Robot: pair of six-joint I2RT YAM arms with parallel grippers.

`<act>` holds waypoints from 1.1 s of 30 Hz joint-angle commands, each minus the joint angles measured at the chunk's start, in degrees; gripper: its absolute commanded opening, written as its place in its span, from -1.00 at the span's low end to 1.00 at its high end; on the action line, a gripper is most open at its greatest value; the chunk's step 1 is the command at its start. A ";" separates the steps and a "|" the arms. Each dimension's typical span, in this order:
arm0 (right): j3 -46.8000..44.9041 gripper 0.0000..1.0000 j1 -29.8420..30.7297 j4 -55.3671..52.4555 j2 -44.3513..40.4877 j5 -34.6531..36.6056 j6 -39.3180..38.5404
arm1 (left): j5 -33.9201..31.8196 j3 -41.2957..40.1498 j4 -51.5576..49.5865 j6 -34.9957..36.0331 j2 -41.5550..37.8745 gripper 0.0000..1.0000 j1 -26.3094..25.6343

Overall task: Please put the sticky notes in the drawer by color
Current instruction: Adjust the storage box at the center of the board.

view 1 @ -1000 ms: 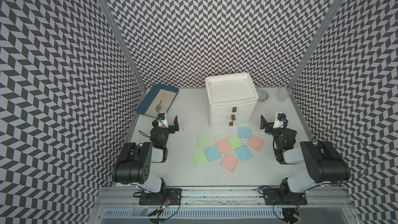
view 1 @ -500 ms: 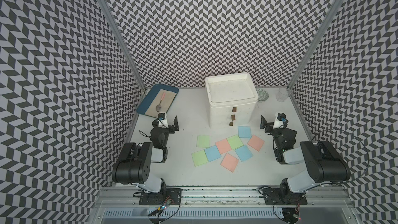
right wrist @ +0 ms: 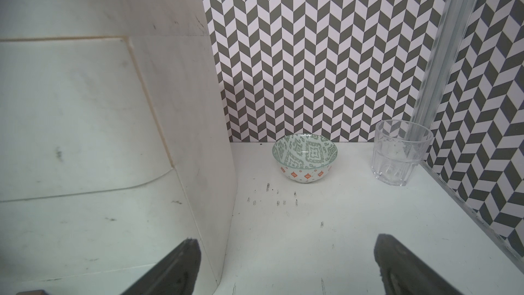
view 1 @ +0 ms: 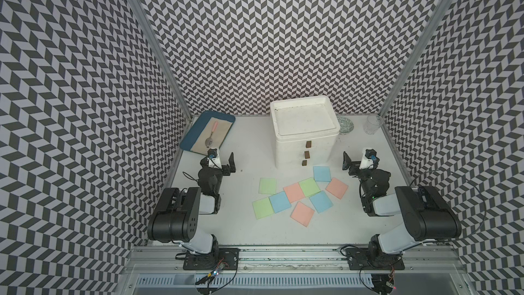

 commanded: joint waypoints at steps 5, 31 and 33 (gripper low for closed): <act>0.22 1.00 0.31 1.64 0.38 0.14 -0.36 | 1.41 3.11 -6.21 1.80 -2.48 0.99 -0.74; 36.99 0.77 -5.11 -49.47 -0.64 -24.12 36.42 | 21.12 23.25 -36.53 -31.60 -9.24 0.99 -10.00; 37.53 0.67 -5.70 -46.84 2.25 -26.97 39.82 | 20.91 24.13 -37.68 -31.31 -9.07 0.99 -13.08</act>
